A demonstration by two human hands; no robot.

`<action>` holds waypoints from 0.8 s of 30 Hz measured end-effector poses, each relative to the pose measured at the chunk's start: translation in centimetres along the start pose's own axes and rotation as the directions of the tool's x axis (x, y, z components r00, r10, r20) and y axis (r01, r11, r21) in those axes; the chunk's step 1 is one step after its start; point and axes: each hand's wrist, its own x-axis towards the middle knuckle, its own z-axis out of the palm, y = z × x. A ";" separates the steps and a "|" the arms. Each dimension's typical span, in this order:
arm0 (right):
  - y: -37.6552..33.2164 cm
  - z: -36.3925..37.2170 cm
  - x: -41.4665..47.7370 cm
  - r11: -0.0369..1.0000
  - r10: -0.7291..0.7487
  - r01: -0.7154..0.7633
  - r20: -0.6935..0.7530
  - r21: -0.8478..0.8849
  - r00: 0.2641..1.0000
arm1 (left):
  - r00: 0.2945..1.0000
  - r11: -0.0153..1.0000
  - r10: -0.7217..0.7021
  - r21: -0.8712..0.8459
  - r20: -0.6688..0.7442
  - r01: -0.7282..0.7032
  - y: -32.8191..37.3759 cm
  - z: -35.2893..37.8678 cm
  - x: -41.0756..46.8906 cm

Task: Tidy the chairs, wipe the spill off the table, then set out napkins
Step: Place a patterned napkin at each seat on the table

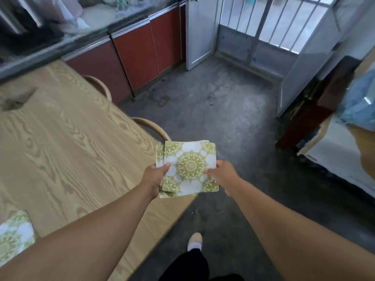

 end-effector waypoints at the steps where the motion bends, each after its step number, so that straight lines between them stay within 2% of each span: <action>1: -1.4 -0.8 1.5 1.000 -0.001 0.001 0.002 -0.023 1.000 | 1.000 1.000 -0.002 -0.012 -0.010 0.002 1.1 0.9 0.8; 5: -4.9 -2.6 5.2 0.997 -0.030 0.031 0.013 -0.073 0.999 | 0.999 0.998 0.012 -0.056 -0.039 -0.014 4.2 3.1 3.1; 11: -10.5 -4.3 12.8 0.981 -0.062 0.081 0.108 -0.176 0.992 | 0.992 0.990 0.005 -0.138 -0.124 -0.023 8.7 6.4 7.4; 19: -18.5 -6.8 23.2 0.935 -0.104 0.194 0.293 -0.297 0.951 | 0.952 0.967 -0.029 -0.250 -0.304 -0.051 13.1 10.3 13.5; 24: -23.7 -5.2 27.8 0.899 -0.082 0.244 0.406 -0.363 0.910 | 0.921 0.912 -0.100 -0.404 -0.376 -0.066 14.1 9.7 17.0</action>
